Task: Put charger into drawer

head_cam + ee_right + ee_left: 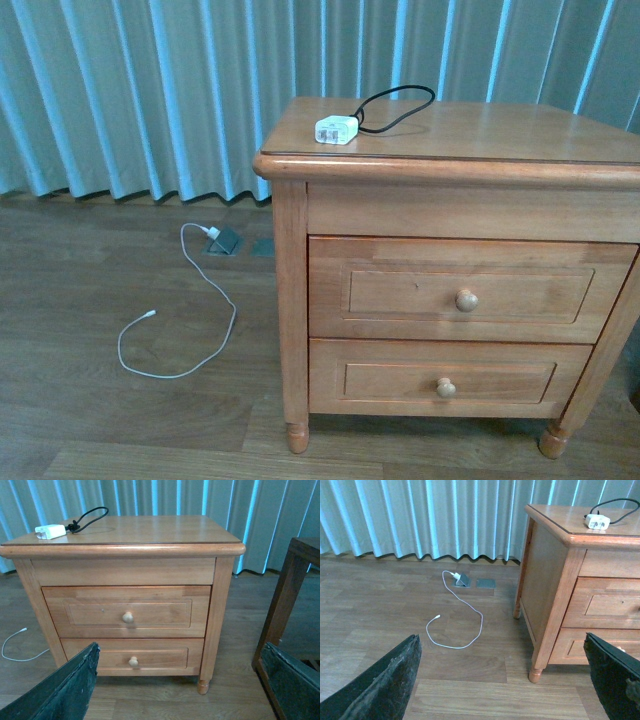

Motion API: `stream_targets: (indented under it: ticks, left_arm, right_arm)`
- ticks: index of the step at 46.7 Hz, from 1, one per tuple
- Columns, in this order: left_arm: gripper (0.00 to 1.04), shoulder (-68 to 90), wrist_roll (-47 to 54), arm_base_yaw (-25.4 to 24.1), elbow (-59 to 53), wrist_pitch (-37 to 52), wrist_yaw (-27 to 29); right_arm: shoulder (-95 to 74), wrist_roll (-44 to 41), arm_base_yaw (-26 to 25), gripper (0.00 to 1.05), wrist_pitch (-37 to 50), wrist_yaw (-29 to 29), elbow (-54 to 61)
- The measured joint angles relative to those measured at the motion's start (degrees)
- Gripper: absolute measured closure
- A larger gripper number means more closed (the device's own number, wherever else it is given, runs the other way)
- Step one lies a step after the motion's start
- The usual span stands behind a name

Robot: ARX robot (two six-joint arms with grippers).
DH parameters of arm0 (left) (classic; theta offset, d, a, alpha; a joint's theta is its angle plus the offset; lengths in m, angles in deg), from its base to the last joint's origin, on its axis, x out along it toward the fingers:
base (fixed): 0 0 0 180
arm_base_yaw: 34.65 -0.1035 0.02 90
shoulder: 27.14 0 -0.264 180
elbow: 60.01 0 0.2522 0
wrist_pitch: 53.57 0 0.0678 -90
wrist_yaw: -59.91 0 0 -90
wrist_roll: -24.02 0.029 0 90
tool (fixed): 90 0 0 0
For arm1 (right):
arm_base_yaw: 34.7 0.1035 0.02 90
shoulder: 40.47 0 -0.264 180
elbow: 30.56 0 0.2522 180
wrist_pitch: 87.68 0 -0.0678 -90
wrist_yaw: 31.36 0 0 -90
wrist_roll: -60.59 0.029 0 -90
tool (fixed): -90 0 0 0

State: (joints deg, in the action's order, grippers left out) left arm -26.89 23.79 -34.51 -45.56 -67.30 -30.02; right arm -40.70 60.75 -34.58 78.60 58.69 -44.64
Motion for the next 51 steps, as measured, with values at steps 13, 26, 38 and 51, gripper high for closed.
stream_targets:
  ticks: [13, 26, 38, 51]
  left_arm:
    - [0.06, 0.00, 0.00, 0.00, 0.00, 0.00, 0.00]
    - [0.06, 0.00, 0.00, 0.00, 0.00, 0.00, 0.02]
    - [0.06, 0.00, 0.00, 0.00, 0.00, 0.00, 0.00]
    - [0.06, 0.00, 0.00, 0.00, 0.00, 0.00, -0.04]
  right_arm:
    - [-0.02, 0.00, 0.00, 0.08, 0.00, 0.00, 0.00]
    - [0.00, 0.00, 0.00, 0.08, 0.00, 0.00, 0.00]
    - [-0.02, 0.00, 0.00, 0.08, 0.00, 0.00, 0.00]
    - [-27.06, -2.10, 3.63, 0.08, 16.72, -5.75, -3.91]
